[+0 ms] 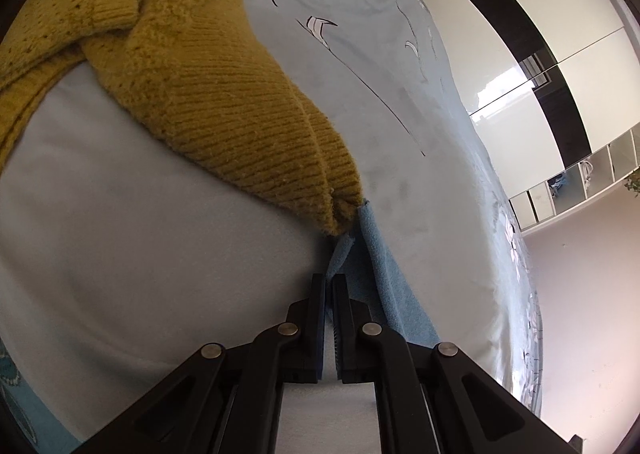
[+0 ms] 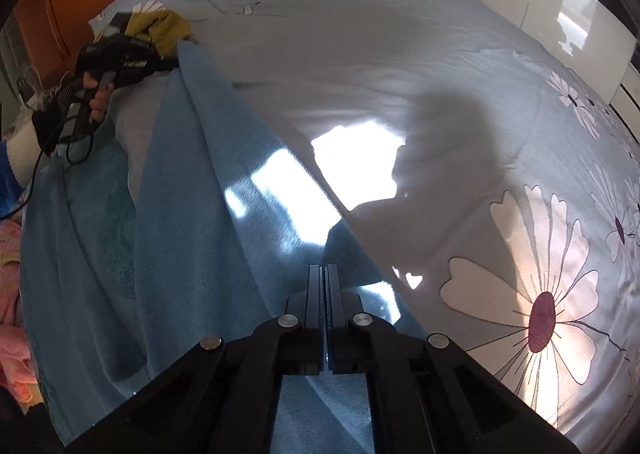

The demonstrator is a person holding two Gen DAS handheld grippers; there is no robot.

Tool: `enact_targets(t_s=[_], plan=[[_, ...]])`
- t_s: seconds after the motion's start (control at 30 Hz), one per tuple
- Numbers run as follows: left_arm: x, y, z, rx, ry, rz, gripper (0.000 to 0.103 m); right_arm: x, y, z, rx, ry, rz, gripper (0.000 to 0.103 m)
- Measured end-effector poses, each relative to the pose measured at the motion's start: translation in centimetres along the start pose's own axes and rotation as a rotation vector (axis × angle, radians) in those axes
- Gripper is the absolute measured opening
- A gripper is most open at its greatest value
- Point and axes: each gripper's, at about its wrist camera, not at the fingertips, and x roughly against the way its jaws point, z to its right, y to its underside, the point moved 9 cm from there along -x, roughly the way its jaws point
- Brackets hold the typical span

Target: Fold clothes

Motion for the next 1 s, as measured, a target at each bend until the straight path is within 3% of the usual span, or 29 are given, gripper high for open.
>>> enact_targets(t_s=[0.1, 0.17, 0.33, 0.4, 0.43, 0.53, 0.67, 0.7, 0.73, 0.83, 1.0], plan=[[-0.1, 0.0, 0.0, -0.004, 0.000, -0.001, 0.005, 0.8, -1.8, 3.4, -0.075, 0.095, 0.053, 0.000], [-0.1, 0.0, 0.0, -0.003, 0.002, 0.000, 0.005, 0.7, -2.0, 4.7, -0.131, 0.073, 0.050, 0.000], [-0.3, 0.0, 0.0, -0.004, 0.002, 0.000, 0.005, 1.2, -1.1, -0.1, -0.023, -0.046, 0.063, 0.000], [-0.2, 0.1, 0.0, 0.001, 0.003, 0.000, 0.005, 0.8, -0.4, -2.3, 0.032, -0.073, 0.039, 0.010], [-0.2, 0.1, 0.0, 0.000, 0.002, 0.000, 0.005, 0.3, -0.2, -3.0, 0.051, -0.073, 0.025, 0.023], [-0.2, 0.2, 0.0, 0.000, 0.001, -0.001, 0.005, -0.8, 0.0, -4.2, 0.076, -0.079, 0.009, 0.032], [-0.3, 0.2, -0.2, 0.004, 0.014, 0.002, 0.005, -2.0, -0.8, -3.3, 0.078, -0.010, 0.008, 0.032], [-0.4, 0.2, -0.2, 0.005, 0.016, 0.002, 0.005, -2.0, -0.8, -3.2, 0.060, -0.023, 0.003, 0.026], [-0.5, 0.2, -0.2, 0.006, 0.019, 0.003, 0.005, -2.0, -0.9, -3.1, 0.050, -0.030, -0.001, 0.002], [-0.5, 0.1, -0.1, -0.011, 0.010, 0.014, 0.005, -1.4, -1.7, -2.4, 0.033, -0.029, 0.006, 0.003], [-0.8, 0.1, 0.1, -0.039, -0.003, 0.022, 0.006, -0.3, -4.1, 3.1, -0.116, 0.097, 0.074, 0.003]])
